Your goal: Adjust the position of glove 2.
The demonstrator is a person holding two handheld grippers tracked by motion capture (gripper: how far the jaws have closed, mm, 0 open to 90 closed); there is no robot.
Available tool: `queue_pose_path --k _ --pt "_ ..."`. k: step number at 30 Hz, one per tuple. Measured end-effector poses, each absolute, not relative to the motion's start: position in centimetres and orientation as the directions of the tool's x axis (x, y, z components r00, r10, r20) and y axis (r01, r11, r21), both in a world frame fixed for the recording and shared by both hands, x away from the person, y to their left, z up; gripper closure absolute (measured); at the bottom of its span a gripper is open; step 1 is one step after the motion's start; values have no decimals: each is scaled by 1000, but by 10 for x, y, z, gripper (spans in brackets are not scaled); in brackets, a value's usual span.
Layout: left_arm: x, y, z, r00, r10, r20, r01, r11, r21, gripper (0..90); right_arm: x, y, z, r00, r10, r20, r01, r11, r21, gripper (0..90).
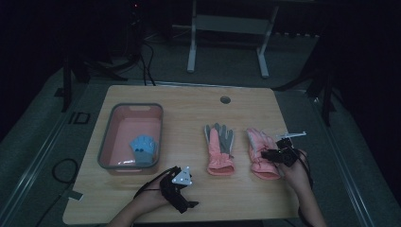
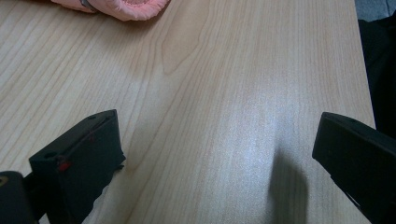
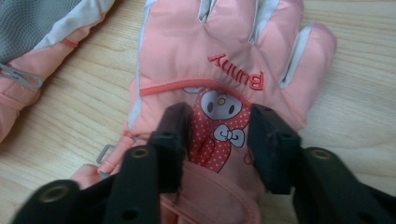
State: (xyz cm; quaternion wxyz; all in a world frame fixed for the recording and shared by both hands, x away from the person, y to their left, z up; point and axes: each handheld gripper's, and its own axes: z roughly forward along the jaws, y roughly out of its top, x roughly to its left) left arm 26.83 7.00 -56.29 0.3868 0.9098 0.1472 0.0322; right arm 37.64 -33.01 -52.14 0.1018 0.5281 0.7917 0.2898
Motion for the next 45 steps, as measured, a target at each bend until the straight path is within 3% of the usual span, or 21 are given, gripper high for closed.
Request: queue_pose_path --k 1,2,3,11,18,33,45 --pt "268 70 -563 955 293 -55 243 -658 713 17 377 -330 -523 -423 893 154 778 270 567 670" --pt "268 70 -563 955 291 -51 239 -660 712 17 377 -328 -524 -434 886 164 774 274 571 781" --pt "268 70 -563 955 291 -51 239 -660 712 17 376 -327 -524 -441 885 151 767 284 575 812" --pt "267 69 -562 955 291 -53 240 -656 716 17 366 -322 -517 -370 916 152 760 205 617 887" --pt "267 70 -562 956 289 -48 235 -659 715 17 360 -312 -484 -310 942 129 730 148 668 891" --pt "267 71 -562 955 295 -42 233 -650 723 17 351 -252 -416 -405 908 107 642 199 741 892" --pt "265 70 -562 956 291 -39 228 -652 723 17 345 -199 -412 -442 889 122 622 205 756 892"
